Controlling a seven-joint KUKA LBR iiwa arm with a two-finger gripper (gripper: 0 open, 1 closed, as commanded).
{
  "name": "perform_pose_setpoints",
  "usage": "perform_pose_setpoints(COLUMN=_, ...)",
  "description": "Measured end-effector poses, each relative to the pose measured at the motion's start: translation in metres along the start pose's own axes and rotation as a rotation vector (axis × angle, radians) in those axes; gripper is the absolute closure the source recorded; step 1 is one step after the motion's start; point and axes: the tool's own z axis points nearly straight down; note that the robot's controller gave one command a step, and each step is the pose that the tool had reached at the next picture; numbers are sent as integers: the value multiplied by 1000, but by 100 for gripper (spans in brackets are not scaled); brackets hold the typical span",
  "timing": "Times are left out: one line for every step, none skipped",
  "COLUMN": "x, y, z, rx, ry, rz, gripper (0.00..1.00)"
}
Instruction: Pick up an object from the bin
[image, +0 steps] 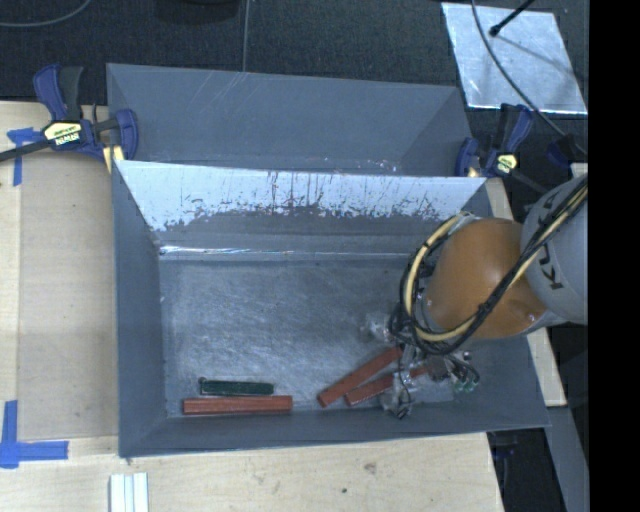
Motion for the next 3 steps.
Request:
perform_pose_setpoints(x=-2, y=0, z=-1, rx=0, ry=0, rz=2, gripper=0)
perform_pose_setpoints(x=-1, y=0, z=0, rx=0, ry=2, rz=2, gripper=100)
perform_pose_setpoints(x=-4, y=-1, z=-119, rx=1, ry=-2, rz=4, gripper=100)
